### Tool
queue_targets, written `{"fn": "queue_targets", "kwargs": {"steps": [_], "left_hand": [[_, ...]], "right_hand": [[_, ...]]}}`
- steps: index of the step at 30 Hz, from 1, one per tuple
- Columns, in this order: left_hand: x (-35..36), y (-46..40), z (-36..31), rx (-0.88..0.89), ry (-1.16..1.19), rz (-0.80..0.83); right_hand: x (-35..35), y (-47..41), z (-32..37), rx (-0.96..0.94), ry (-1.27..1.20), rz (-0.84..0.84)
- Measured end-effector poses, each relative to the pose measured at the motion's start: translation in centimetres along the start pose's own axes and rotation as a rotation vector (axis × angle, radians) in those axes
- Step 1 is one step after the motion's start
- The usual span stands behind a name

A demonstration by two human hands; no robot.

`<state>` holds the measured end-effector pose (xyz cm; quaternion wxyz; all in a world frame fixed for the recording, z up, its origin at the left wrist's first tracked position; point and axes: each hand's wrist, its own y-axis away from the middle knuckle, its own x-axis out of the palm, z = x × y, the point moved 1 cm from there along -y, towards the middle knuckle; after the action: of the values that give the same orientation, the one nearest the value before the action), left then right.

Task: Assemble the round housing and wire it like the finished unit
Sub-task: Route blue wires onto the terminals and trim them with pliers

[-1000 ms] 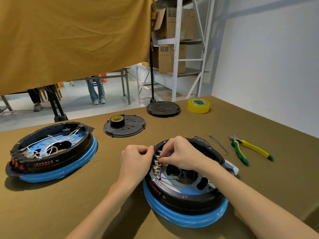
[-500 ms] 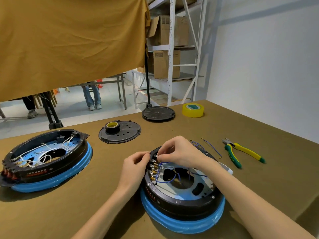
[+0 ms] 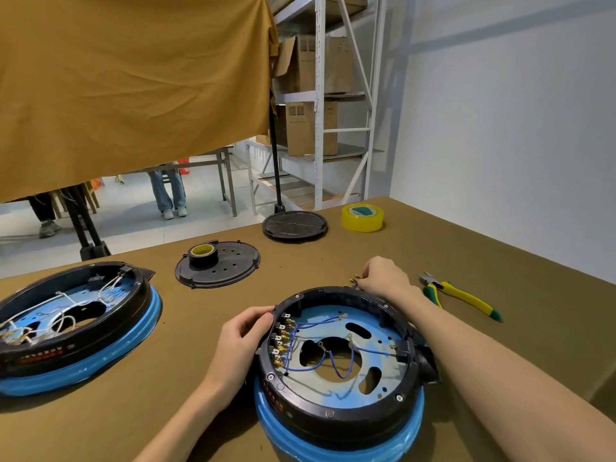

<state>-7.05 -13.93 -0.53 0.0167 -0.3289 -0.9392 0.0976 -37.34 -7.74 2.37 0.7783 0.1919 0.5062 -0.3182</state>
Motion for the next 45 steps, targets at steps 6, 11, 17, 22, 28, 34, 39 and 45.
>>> {"fn": "queue_targets", "kwargs": {"steps": [6,11,17,22,28,34,39,45], "left_hand": [[-0.1,-0.2,0.4,0.003,0.005,0.005],[-0.1,-0.3,0.6,0.002,0.007,0.014],[-0.1,-0.3,0.6,0.0,0.003,0.021],[-0.1,-0.2,0.5,0.003,0.006,0.023],[0.0,-0.2,0.4,0.006,-0.011,0.009],[0.0,-0.1,0.3,0.0,-0.033,0.009],[0.0,-0.2,0.2,0.006,-0.029,0.013],[0.0,-0.1,0.2,0.007,-0.006,0.016]], "right_hand": [[0.1,-0.4,-0.2,-0.006,-0.079,-0.013],[-0.2,-0.3,-0.9,-0.067,-0.133,0.055],[-0.9,-0.4,-1.9,0.012,-0.36,-0.068],[-2.0,-0.5,-2.6,0.041,-0.564,-0.128],[-2.6,-0.4,-3.4,0.087,-0.706,-0.117],[-2.3,-0.2,-4.0,-0.004,-0.479,-0.268],[-2.6,0.9,-3.1,-0.198,-0.027,-0.09],[-2.0,1.5,-2.5,-0.286,0.256,-0.086]]}}
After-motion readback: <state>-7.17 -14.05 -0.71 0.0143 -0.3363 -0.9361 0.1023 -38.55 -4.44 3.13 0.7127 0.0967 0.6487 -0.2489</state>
